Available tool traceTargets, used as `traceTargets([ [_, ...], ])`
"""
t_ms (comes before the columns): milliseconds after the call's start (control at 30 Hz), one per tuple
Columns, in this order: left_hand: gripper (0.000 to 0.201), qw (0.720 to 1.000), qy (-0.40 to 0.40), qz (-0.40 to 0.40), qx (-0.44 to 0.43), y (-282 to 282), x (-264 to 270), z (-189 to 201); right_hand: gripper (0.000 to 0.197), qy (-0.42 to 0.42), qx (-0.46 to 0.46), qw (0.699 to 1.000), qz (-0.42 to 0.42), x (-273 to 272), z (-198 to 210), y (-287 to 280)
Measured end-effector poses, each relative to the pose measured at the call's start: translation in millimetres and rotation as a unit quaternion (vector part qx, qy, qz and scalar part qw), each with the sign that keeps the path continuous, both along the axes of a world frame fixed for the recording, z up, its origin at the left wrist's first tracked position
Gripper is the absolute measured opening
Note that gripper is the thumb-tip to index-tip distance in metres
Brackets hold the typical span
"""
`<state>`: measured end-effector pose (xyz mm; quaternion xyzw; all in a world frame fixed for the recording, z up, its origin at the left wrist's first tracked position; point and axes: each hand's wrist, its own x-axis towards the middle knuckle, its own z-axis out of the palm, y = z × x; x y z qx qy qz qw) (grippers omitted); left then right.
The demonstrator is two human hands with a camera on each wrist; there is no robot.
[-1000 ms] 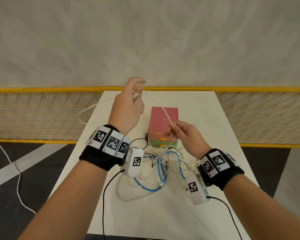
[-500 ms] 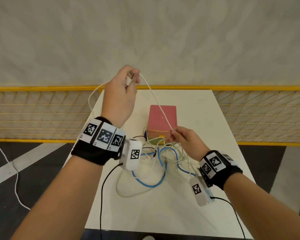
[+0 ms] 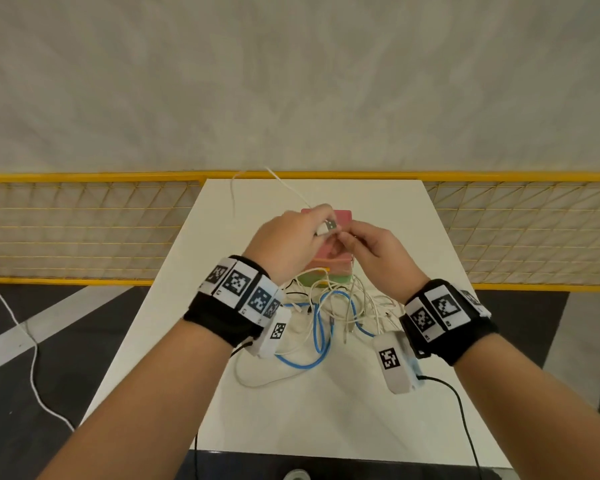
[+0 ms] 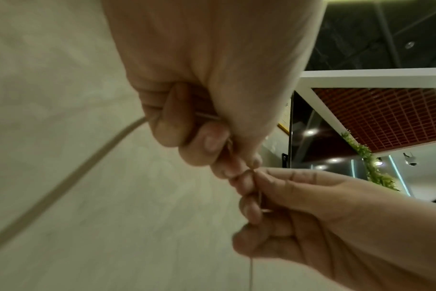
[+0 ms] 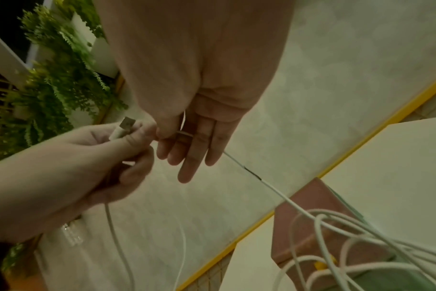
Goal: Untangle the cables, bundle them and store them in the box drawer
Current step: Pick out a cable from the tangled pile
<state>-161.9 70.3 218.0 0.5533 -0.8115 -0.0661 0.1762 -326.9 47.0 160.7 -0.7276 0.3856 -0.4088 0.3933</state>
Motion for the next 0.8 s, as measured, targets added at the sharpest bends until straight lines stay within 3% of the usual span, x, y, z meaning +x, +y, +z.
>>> traceTargets([
  [67,0.019,0.999,0.019,0.024,-0.026,0.1,2.3,3.3,0.018,0.016,0.016,1.000,0.000,-2.5,-5.9,-0.9],
  [233,0.020,0.968,0.190,0.063,-0.149,-1.2,19.6,13.6,0.020,0.074,0.096,0.993,-0.010,-21.8,-41.6,0.6],
  [433,0.025,0.955,0.246,0.071,-0.146,2.5,23.6,10.8,0.023,0.062,0.089,0.994,0.004,-25.9,-34.0,3.2],
  [533,0.048,0.978,0.207,-0.009,-0.040,10.8,12.3,7.0,0.020,0.053,0.049,0.997,-0.002,-21.9,-14.9,1.7],
  [633,0.037,0.996,0.087,-0.029,0.018,10.9,-3.6,-3.6,0.019,0.043,0.008,0.999,-0.002,-17.1,3.2,0.2],
  [700,0.022,0.997,0.074,0.012,0.006,6.3,-8.8,-5.4,0.017,0.046,0.001,0.999,-0.002,-15.3,8.0,-0.4],
  [800,0.023,0.987,0.134,0.058,-0.072,1.2,-4.9,5.2,0.015,0.071,0.034,0.997,-0.004,-20.5,-3.8,-4.0],
])
